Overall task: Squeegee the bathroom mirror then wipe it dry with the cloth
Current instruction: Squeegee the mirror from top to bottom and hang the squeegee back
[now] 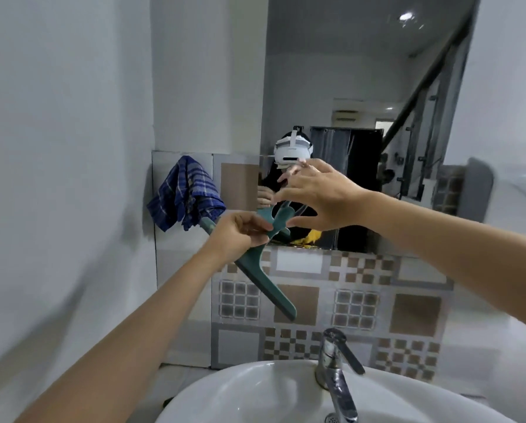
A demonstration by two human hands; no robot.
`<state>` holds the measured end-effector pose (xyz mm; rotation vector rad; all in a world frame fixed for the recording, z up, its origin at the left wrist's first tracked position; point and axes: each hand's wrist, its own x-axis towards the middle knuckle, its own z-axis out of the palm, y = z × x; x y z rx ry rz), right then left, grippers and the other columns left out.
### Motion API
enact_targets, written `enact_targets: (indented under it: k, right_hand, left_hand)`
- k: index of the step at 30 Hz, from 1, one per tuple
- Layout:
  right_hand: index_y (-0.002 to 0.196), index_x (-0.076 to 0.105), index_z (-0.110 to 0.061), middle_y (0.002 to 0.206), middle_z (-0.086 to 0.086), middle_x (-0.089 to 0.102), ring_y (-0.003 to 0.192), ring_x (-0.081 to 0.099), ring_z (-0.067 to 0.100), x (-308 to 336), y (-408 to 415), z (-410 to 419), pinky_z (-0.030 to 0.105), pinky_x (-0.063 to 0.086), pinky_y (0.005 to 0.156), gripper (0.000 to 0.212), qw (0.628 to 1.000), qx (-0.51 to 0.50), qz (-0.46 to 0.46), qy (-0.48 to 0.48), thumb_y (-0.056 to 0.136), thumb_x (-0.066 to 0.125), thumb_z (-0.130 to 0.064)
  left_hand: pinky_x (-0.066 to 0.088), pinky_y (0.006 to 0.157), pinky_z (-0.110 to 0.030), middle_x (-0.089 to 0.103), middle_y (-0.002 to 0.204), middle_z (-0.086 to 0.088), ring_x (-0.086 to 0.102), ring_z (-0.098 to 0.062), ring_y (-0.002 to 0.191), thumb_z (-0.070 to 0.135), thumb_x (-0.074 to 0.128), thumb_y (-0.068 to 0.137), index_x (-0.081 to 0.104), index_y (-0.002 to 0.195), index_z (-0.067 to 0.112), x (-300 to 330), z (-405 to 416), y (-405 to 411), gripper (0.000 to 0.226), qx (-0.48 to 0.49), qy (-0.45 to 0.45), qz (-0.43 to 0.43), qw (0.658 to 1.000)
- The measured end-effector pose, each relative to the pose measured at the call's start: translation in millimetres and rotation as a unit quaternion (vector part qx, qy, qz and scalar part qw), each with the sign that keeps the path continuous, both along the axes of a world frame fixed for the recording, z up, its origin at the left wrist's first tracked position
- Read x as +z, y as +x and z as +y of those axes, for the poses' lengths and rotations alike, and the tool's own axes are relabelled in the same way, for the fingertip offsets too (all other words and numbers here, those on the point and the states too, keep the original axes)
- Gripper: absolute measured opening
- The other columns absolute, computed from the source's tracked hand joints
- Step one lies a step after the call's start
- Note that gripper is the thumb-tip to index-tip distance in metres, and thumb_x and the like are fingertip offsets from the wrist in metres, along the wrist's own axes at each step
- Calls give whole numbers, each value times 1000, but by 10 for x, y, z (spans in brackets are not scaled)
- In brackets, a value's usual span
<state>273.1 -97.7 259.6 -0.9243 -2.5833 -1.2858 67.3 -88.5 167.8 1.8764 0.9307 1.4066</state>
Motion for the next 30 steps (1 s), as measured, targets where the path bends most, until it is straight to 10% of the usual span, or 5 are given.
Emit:
enact_targets:
  k: [3, 6, 18, 23, 30]
  right_hand:
    - [126, 45, -33, 99, 2, 59, 81, 59, 21, 141, 241, -120, 21, 33, 59, 46, 1000, 16, 3, -17, 88, 50, -57]
    - [121, 53, -35, 99, 4, 57, 68, 50, 15, 223, 429, -222, 14, 17, 48, 37, 1000, 17, 1, -14, 88, 56, -53]
    - [119, 63, -41, 90, -4, 41, 63, 44, 14, 1360, 946, -278, 28, 33, 58, 45, 976, -82, 176, 100, 81, 50, -60]
    - [117, 63, -42, 92, 0, 49, 75, 51, 20, 2076, 734, -107, 30, 34, 68, 32, 952, -37, 246, 177, 86, 60, -49]
    - [117, 63, -41, 97, -1, 51, 89, 54, 21, 2714, 342, 189, 31, 33, 70, 32, 941, 3, 264, 211, 86, 60, -49]
  left_hand:
    - [55, 81, -24, 73, 73, 10, 68, -10, 77, -11, 70, 71, 73, 66, 26, 234, -31, 150, 38, -42, 21, 27, 999]
    - [55, 84, -27, 74, 82, 1, 69, -16, 81, -7, 71, 72, 73, 76, 19, 482, -55, 279, 26, -61, 55, 75, 994]
    - [44, 93, -30, 56, 112, 0, 55, -21, 105, 10, 74, 74, 56, 113, 15, 1076, 477, 137, 43, 223, 321, 169, 905]
    - [26, 110, -49, 13, 155, -6, 16, -33, 139, 37, 75, 72, 18, 145, 26, 1281, 869, 15, 93, 279, 262, 290, 877]
    - [16, 112, -61, -19, 155, -10, -7, -38, 142, 51, 74, 67, -17, 142, 44, 1433, 1233, -57, 118, 326, 195, 398, 835]
